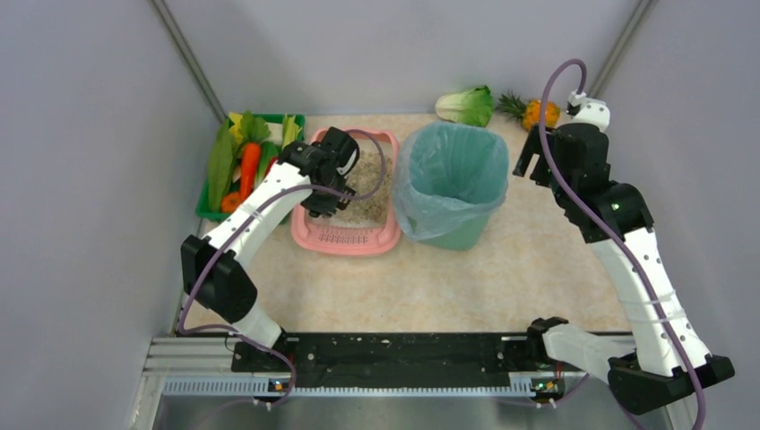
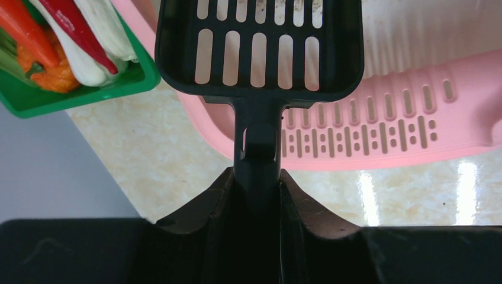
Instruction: Clean the litter box
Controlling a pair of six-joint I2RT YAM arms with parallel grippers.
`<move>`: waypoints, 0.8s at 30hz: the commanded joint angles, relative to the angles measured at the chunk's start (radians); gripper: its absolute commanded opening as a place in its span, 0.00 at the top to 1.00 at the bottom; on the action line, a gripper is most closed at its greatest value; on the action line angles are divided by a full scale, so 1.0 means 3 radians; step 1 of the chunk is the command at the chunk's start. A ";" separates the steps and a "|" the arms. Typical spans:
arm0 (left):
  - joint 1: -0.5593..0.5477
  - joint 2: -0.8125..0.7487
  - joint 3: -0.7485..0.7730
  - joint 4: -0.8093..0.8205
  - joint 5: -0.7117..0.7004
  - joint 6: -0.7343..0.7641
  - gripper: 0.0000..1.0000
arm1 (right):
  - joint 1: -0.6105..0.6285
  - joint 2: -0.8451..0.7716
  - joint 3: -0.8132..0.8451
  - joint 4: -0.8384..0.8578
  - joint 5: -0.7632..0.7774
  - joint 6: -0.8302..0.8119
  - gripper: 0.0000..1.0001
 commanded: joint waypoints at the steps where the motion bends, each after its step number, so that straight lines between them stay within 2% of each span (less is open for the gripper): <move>1: 0.0012 0.0054 0.0291 -0.0350 -0.0223 -0.0031 1.00 | 0.0032 -0.0125 -0.0070 0.0203 0.0106 -0.0083 0.20; 12: 0.0011 0.0118 0.0038 -0.0429 -0.0372 -0.0011 1.00 | 0.0037 -0.0287 -0.0237 0.0469 0.0127 -0.0090 0.20; 24: -0.0018 0.0611 0.0392 -0.0541 -0.0308 0.0072 1.00 | 0.0033 -0.0379 -0.0329 0.0620 0.0103 -0.0086 0.20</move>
